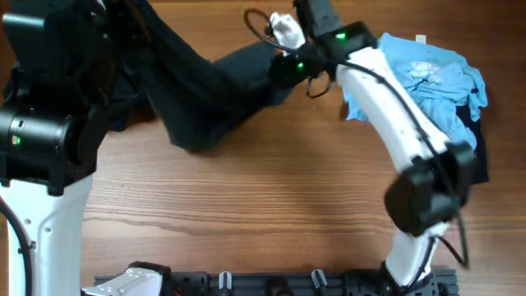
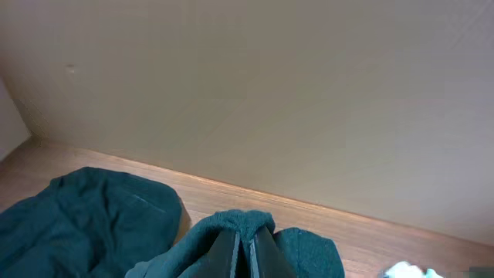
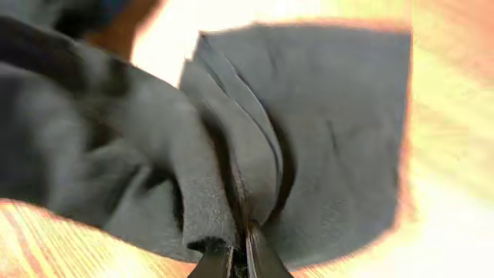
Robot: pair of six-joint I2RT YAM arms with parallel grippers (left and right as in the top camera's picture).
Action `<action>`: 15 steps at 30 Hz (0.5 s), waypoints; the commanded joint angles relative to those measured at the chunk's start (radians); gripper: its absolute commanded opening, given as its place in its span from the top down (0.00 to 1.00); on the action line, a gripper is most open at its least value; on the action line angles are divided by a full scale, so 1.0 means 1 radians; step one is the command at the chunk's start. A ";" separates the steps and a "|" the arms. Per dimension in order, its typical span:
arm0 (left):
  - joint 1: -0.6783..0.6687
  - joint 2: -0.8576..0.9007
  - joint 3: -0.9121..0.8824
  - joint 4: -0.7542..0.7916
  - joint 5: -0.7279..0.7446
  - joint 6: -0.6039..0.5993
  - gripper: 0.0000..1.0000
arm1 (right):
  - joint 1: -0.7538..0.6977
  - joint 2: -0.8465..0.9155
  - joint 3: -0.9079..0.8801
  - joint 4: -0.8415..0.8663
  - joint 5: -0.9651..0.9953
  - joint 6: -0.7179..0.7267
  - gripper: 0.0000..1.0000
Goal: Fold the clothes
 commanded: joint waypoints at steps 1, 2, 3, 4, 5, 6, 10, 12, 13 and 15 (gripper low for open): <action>0.000 -0.008 0.010 0.003 -0.010 0.013 0.96 | -0.014 -0.123 0.024 -0.027 0.102 -0.026 0.96; 0.000 -0.008 0.010 0.003 -0.010 0.013 0.96 | -0.018 -0.153 0.024 -0.038 0.115 -0.026 0.96; 0.000 -0.008 0.010 0.003 -0.010 0.013 0.96 | -0.024 -0.180 0.024 -0.050 0.124 -0.026 0.96; 0.000 -0.008 0.010 0.003 -0.010 0.013 0.96 | -0.030 -0.200 0.024 -0.061 0.129 -0.026 0.96; 0.000 -0.008 0.010 0.003 -0.010 0.013 0.96 | -0.042 -0.222 0.024 -0.077 0.143 -0.023 0.96; 0.000 -0.008 0.010 0.003 -0.010 0.013 0.96 | -0.050 -0.233 0.024 -0.087 0.158 -0.013 0.96; 0.000 -0.008 0.010 -0.008 -0.010 0.013 0.96 | -0.111 -0.246 0.024 -0.132 0.196 0.056 0.96; 0.000 -0.008 0.010 -0.016 -0.009 0.013 0.96 | -0.130 -0.244 0.023 -0.162 0.145 0.054 0.96; 0.000 -0.008 0.010 -0.016 -0.009 0.013 0.96 | -0.130 -0.244 0.023 -0.167 0.144 0.055 0.96; 0.000 -0.008 0.010 -0.015 -0.009 0.013 0.96 | -0.128 -0.244 0.023 -0.167 0.126 0.055 0.96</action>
